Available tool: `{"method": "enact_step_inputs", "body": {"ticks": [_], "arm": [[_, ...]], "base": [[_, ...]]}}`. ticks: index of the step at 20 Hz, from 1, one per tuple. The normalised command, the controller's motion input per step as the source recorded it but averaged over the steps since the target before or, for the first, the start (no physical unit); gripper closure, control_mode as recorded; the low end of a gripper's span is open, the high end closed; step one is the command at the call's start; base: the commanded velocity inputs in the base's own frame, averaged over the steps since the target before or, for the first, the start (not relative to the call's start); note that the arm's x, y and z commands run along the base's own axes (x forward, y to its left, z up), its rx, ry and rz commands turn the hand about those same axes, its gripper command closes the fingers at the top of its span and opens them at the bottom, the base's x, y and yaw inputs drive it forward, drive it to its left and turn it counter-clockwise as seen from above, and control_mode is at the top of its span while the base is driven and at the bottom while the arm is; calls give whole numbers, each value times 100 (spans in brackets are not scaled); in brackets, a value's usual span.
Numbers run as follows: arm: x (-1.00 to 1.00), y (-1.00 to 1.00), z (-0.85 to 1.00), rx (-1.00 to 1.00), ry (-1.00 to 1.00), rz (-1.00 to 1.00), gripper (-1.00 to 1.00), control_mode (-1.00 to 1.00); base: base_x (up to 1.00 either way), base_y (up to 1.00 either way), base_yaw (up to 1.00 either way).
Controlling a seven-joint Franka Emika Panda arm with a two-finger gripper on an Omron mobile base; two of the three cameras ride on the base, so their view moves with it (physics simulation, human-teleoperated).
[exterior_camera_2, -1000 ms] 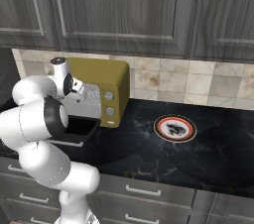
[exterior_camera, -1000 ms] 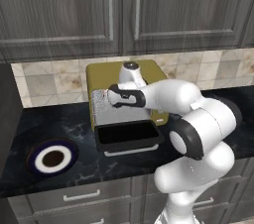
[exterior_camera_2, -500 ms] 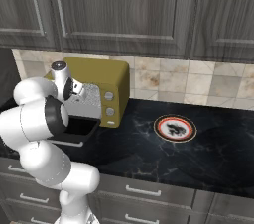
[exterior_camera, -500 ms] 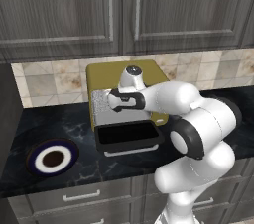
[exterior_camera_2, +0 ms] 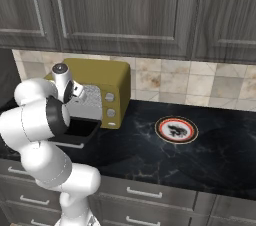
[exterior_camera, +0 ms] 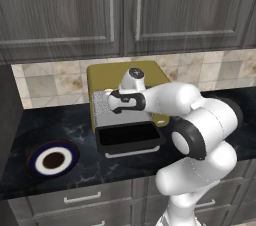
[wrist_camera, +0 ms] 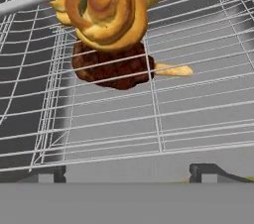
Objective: Open the toaster oven door. Place the bread on the top rack in the toaster oven and place the steak on the bottom rack.
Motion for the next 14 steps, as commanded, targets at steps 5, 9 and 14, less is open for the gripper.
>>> {"method": "enact_step_inputs", "body": {"ticks": [5,9,14], "arm": [[13,1,1,-15,41,0,-100,-100],[-24,7,6,-18,39,0,-100,-100],[-42,1,11,-17,17,3,-100,-100]], "base": [[0,0,0],[0,0,0],[0,0,0]]}}
